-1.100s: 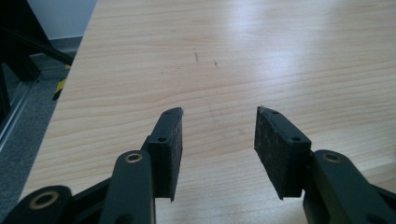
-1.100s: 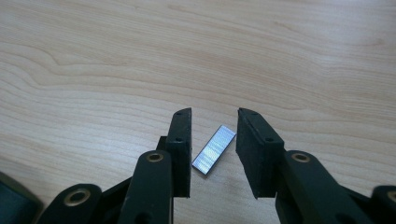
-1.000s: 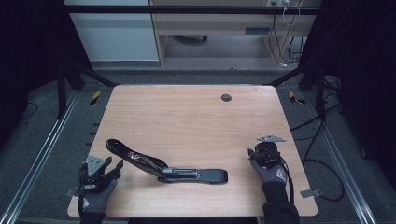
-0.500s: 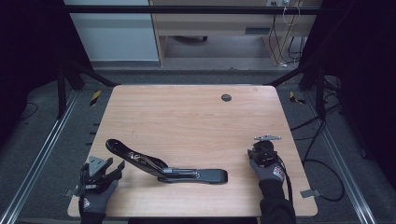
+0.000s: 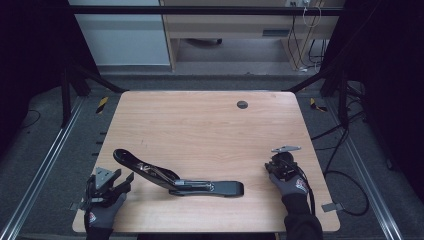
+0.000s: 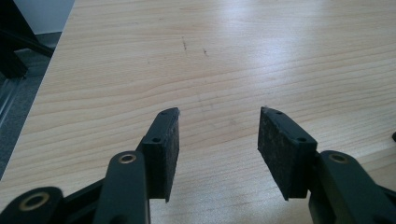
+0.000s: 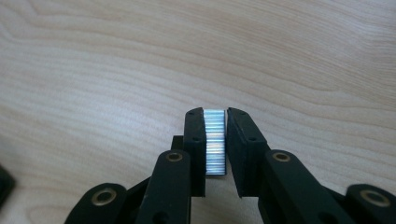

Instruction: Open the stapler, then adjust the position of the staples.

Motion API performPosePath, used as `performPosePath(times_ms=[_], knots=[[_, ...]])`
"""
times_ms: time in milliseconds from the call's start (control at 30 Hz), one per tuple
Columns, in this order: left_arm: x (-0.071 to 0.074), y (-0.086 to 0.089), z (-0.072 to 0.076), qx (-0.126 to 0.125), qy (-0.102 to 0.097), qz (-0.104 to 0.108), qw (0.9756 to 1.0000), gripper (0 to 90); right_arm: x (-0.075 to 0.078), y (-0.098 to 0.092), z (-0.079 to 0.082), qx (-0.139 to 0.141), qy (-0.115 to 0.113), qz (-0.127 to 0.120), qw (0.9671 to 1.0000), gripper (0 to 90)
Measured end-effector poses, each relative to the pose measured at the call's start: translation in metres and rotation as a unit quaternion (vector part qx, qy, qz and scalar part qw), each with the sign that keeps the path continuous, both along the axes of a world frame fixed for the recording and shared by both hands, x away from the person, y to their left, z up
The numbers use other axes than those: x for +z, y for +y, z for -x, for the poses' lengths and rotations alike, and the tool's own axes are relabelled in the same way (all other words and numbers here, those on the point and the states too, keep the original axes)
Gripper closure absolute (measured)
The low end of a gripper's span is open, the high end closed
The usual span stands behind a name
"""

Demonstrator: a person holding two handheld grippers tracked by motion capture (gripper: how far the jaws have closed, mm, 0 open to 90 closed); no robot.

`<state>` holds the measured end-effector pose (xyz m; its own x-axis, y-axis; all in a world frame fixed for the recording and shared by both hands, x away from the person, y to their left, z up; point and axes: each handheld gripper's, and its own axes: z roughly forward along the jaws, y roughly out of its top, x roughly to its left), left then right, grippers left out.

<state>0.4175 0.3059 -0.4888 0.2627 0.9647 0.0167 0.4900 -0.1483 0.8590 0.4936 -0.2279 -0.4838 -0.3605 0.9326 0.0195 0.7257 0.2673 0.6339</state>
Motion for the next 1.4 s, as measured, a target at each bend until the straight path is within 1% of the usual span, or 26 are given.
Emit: performPosePath(times_ms=[33, 100, 133, 200, 233, 300, 333, 400, 433, 467, 500, 567, 600, 667, 767, 800, 833, 900, 933, 1033, 1067, 1167, 1233, 1300, 1367, 1400], knots=[[0.000, 0.000, 0.000, -0.001, 0.001, -0.002, 1.0000, 47.9, 0.001, -0.001, 0.001, 0.008, 0.000, -0.003, 1.0000, 78.4], [0.000, 0.000, 0.000, -0.002, 0.001, -0.002, 1.0000, 47.8, 0.001, -0.002, 0.005, 0.022, -0.002, 0.002, 0.9998, 78.4], [0.000, -0.001, 0.000, -0.003, 0.001, -0.002, 1.0000, 47.8, 0.001, -0.002, 0.007, 0.026, 0.004, -0.005, 0.9996, 78.4], [0.000, -0.001, 0.000, -0.003, 0.000, -0.002, 1.0000, 47.7, 0.001, -0.001, 0.012, 0.040, 0.001, 0.004, 0.9992, 78.4], [0.000, -0.001, 0.000, -0.004, 0.000, -0.004, 1.0000, 47.6, 0.001, 0.000, 0.014, 0.042, 0.007, -0.002, 0.9991, 78.4], [0.000, -0.002, 0.000, -0.004, 0.002, -0.004, 1.0000, 47.6, 0.002, 0.000, 0.019, 0.052, 0.008, -0.003, 0.9986, 78.4], [0.000, -0.002, 0.000, -0.005, 0.003, -0.004, 1.0000, 47.5, 0.001, 0.001, 0.020, 0.055, 0.009, -0.003, 0.9984, 78.3], [0.000, -0.002, 0.000, -0.005, 0.001, -0.005, 1.0000, 47.5, 0.000, 0.001, 0.021, 0.057, 0.005, 0.005, 0.9984, 78.2], [0.000, -0.002, 0.000, -0.005, 0.000, -0.005, 1.0000, 47.5, 0.000, 0.000, 0.022, 0.057, 0.009, 0.001, 0.9983, 78.0], [0.000, -0.002, 0.000, -0.005, 0.000, -0.005, 1.0000, 47.4, 0.000, 0.000, 0.022, 0.060, 0.005, 0.004, 0.9982, 76.9], [0.000, -0.002, 0.000, -0.005, 0.000, -0.003, 1.0000, 47.4, 0.001, 0.000, 0.022, 0.061, 0.003, 0.000, 0.9981, 75.0], [-0.001, -0.002, 0.000, -0.006, 0.002, -0.001, 1.0000, 47.4, 0.004, 0.000, 0.024, 0.063, -0.002, -0.006, 0.9980, 74.0], [-0.001, -0.001, 0.000, -0.006, 0.003, -0.001, 1.0000, 47.4, 0.008, 0.000, 0.026, 0.062, 0.000, -0.015, 0.9980, 72.9], [0.000, -0.001, 0.000, -0.006, 0.002, -0.002, 1.0000, 47.3, 0.013, -0.001, 0.028, 0.063, -0.003, -0.018, 0.9979, 72.7], [0.000, -0.002, 0.000, -0.007, 0.003, -0.003, 1.0000, 47.2, 0.021, -0.001, 0.030, 0.063, -0.006, -0.012, 0.9980, 72.7], [0.000, -0.002, 0.000, -0.008, 0.004, -0.004, 1.0000, 47.1, 0.023, -0.001, 0.029, 0.064, -0.007, -0.004, 0.9979, 73.0], [-0.001, -0.002, 0.000, -0.009, 0.004, -0.004, 0.9999, 47.1, 0.026, 0.000, 0.029, 0.059, 0.000, -0.005, 0.9982, 73.1], [-0.001, -0.002, 0.000, -0.009, 0.005, -0.004, 0.9999, 46.9, 0.028, 0.000, 0.026, 0.056, 0.005, 0.003, 0.9984, 73.1], [-0.001, -0.002, 0.000, -0.009, 0.005, -0.005, 0.9999, 46.8, 0.029, 0.000, 0.024, 0.052, 0.014, -0.001, 0.9986, 73.1], [-0.001, -0.001, -0.001, -0.008, 0.006, -0.003, 0.9999, 46.7, 0.028, 0.000, 0.019, 0.052, 0.026, 0.009, 0.9983, 72.9], [-0.001, -0.001, -0.001, -0.008, 0.007, -0.004, 0.9999, 46.5, 0.029, 0.001, 0.017, 0.050, 0.035, 0.004, 0.9981, 72.9], [-0.001, -0.002, -0.001, -0.009, 0.007, -0.005, 0.9999, 46.5, 0.027, 0.002, 0.013, 0.050, 0.046, 0.004, 0.9977, 72.8], [-0.001, -0.003, -0.001, -0.009, 0.007, -0.007, 0.9999, 46.4, 0.025, 0.002, 0.010, 0.055, 0.052, 0.008, 0.9971, 72.9], [-0.001, -0.003, -0.001, -0.009, 0.008, -0.006, 0.9999, 46.3, 0.023, 0.004, 0.009, 0.057, 0.062, 0.007, 0.9965, 73.0], [-0.002, -0.003, -0.002, -0.010, 0.009, -0.007, 0.9999, 46.2, 0.019, 0.006, 0.007, 0.058, 0.067, 0.013, 0.9960, 73.7], [-0.002, -0.003, -0.002, -0.010, 0.010, -0.007, 0.9999, 46.2, 0.017, 0.008, 0.006, 0.051, 0.070, 0.013, 0.9961, 73.9]])
